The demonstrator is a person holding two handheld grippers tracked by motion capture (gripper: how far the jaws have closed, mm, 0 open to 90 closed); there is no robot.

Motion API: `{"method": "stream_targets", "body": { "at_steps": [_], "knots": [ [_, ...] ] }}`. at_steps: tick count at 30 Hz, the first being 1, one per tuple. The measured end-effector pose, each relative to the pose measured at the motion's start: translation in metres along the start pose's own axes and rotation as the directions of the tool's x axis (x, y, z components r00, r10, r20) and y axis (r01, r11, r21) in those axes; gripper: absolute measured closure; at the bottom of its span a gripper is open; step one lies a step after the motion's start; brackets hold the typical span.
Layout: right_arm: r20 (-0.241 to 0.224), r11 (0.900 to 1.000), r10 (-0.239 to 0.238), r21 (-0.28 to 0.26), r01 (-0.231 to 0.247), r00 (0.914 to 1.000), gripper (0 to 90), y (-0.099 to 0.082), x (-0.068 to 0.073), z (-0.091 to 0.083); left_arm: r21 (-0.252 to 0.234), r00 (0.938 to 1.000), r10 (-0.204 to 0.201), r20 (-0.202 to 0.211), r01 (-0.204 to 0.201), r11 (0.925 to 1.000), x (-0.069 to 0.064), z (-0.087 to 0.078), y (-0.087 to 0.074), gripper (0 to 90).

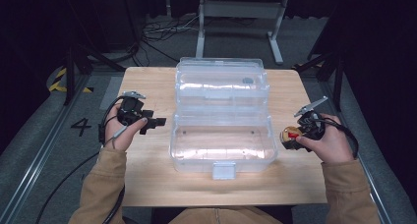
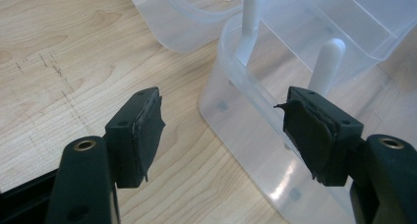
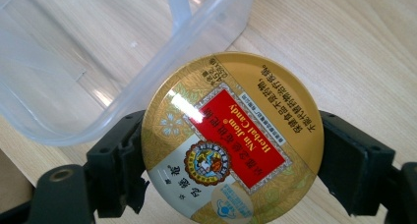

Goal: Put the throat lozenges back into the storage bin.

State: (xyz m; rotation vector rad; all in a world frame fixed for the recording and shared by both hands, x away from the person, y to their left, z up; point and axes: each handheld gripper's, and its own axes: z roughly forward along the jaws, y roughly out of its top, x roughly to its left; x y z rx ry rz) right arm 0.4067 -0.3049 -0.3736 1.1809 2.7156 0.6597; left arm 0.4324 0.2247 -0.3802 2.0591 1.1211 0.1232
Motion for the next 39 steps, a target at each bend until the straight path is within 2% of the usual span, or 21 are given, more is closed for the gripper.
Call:
{"method": "stream_targets", "body": {
  "at_steps": [4,10,20,23,35,39],
  "knots": [
    [-0.017,0.9996,-0.02,-0.021,0.02,0.9997,20.0,0.002,0.005,-0.007,-0.003,1.0,-0.006,-0.002,0.006,1.0,0.0,0.0,0.0,31.8],
    [-0.01,0.9982,-0.044,-0.043,0.043,0.999,20.0,0.003,0.013,-0.017,0.003,1.0,-0.003,-0.001,0.003,1.0,0.0,0.001,0.0,31.8],
    [-0.023,0.9947,-0.066,-0.08,0.064,0.9976,20.0,0.007,0.022,-0.024,0.003,1.0,-0.006,-0.004,0.006,1.0,0.001,0.001,-0.001,31.8],
    [-0.049,0.9916,-0.074,-0.11,0.068,0.996,20.0,0.009,0.025,-0.023,0.003,1.0,-0.007,-0.004,0.007,1.0,0.001,0.001,-0.002,31.8],
    [-0.058,0.9871,-0.119,-0.115,0.111,0.9913,20.0,0.019,0.037,-0.018,0.005,0.9999,-0.013,-0.009,0.013,0.9999,0.001,-0.001,-0.004,31.7],
    [-0.091,0.982,-0.13,-0.149,0.116,0.9873,20.0,0.023,0.041,-0.016,0.003,0.9997,-0.02,-0.015,0.02,0.9998,0.002,-0.002,-0.006,31.7]
  ]
}}
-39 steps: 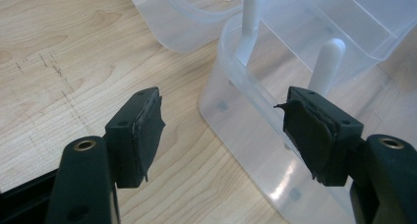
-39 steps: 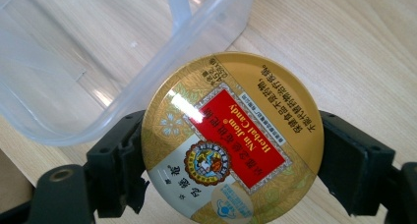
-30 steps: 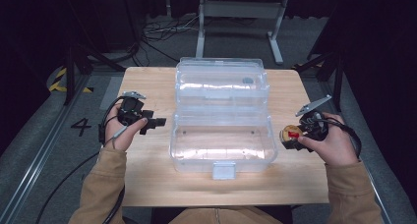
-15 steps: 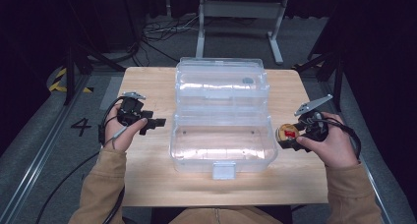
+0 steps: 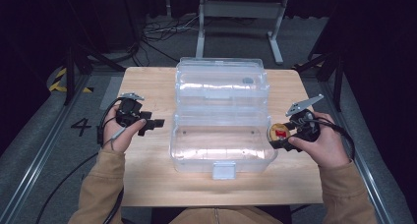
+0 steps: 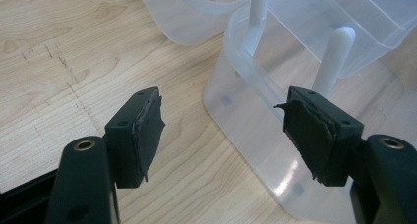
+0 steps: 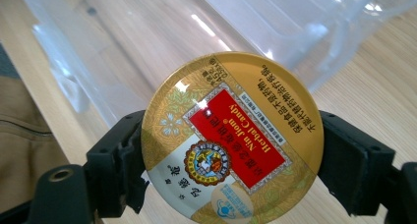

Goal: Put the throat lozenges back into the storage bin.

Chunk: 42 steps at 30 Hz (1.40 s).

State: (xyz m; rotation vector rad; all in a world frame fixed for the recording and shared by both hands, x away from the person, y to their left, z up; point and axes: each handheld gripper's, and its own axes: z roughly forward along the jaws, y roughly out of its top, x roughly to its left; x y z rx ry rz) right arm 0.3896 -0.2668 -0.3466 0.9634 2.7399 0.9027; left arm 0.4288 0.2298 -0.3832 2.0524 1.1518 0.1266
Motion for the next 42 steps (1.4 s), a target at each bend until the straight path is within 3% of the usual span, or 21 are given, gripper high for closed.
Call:
{"method": "stream_targets", "body": {
  "at_steps": [17,22,42],
  "knots": [
    [-0.038,0.999,-0.043,-0.006,0.043,0.9983,20.0,0.01,0.009,0.013,0.003,1.0,-0.003,-0.003,0.003,1.0,0.002,-0.001,-0.002,31.7],
    [-0.046,0.9986,-0.049,0.02,0.05,0.9978,20.0,0.012,0.01,0.017,0.004,1.0,-0.003,-0.004,0.003,1.0,0.002,0.0,-0.002,31.7],
    [-0.064,0.9958,-0.011,0.09,0.017,0.9979,19.9,0.017,0.014,0.047,0.013,1.0,-0.003,-0.005,0.003,0.9999,0.003,0.001,-0.003,31.7]
  ]
}}
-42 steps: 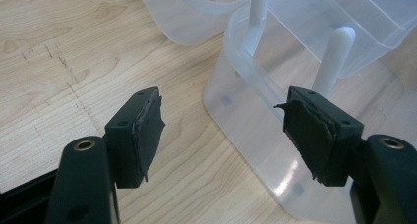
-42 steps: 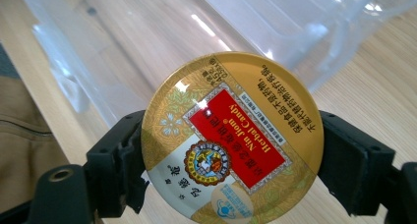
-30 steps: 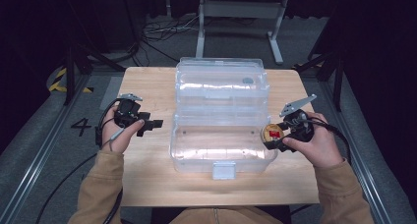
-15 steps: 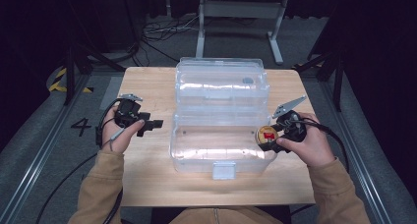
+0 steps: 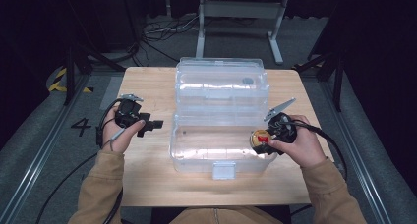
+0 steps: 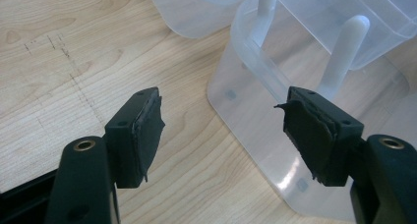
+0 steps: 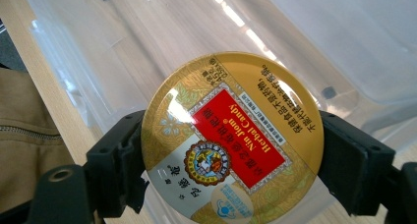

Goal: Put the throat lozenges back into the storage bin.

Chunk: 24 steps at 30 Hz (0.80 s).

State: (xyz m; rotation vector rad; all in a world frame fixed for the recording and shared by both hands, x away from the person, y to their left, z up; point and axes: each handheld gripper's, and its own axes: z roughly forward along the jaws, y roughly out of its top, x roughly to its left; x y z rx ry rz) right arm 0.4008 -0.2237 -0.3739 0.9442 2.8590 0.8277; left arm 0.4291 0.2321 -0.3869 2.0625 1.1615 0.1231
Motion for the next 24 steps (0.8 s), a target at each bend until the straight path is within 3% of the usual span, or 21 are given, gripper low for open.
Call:
{"method": "stream_targets", "body": {
  "at_steps": [24],
  "knots": [
    [0.04,0.9915,-0.007,0.13,0.002,0.9992,19.9,0.004,-0.002,0.028,0.005,1.0,-0.005,0.001,0.005,1.0,0.0,0.001,0.0,31.7]
  ]
}}
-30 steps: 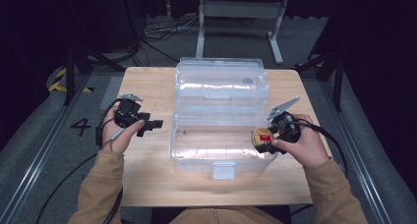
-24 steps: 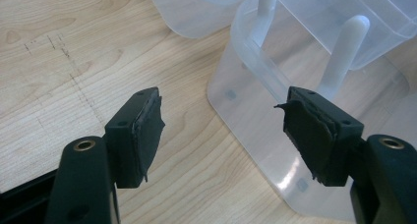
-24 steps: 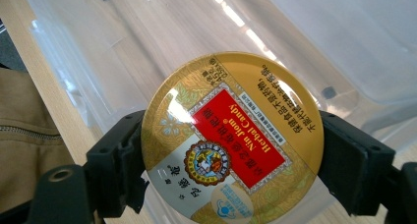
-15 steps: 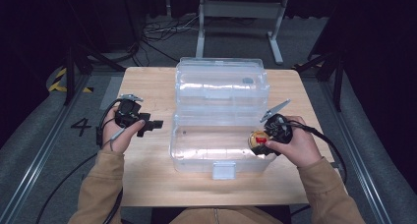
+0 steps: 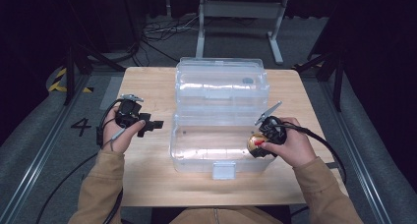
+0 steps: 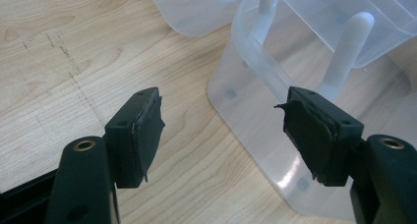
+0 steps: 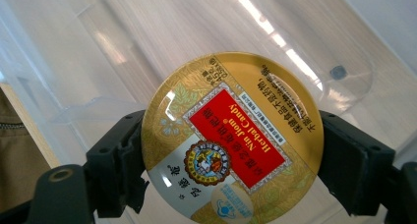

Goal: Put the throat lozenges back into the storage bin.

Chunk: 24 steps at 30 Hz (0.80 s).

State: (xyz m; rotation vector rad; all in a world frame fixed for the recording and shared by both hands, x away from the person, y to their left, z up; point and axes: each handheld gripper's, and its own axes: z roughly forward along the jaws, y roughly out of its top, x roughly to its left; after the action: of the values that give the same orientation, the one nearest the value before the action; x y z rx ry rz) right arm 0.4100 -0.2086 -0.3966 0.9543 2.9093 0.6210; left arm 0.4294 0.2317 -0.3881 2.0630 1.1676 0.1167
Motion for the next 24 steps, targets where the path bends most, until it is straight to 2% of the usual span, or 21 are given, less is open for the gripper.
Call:
{"method": "stream_targets", "body": {
  "at_steps": [24],
  "knots": [
    [0.0,0.9989,0.001,0.046,-0.001,1.0,19.9,0.004,0.001,0.014,0.004,1.0,0.006,-0.001,-0.006,1.0,0.0,0.001,0.0,31.5]
  ]
}}
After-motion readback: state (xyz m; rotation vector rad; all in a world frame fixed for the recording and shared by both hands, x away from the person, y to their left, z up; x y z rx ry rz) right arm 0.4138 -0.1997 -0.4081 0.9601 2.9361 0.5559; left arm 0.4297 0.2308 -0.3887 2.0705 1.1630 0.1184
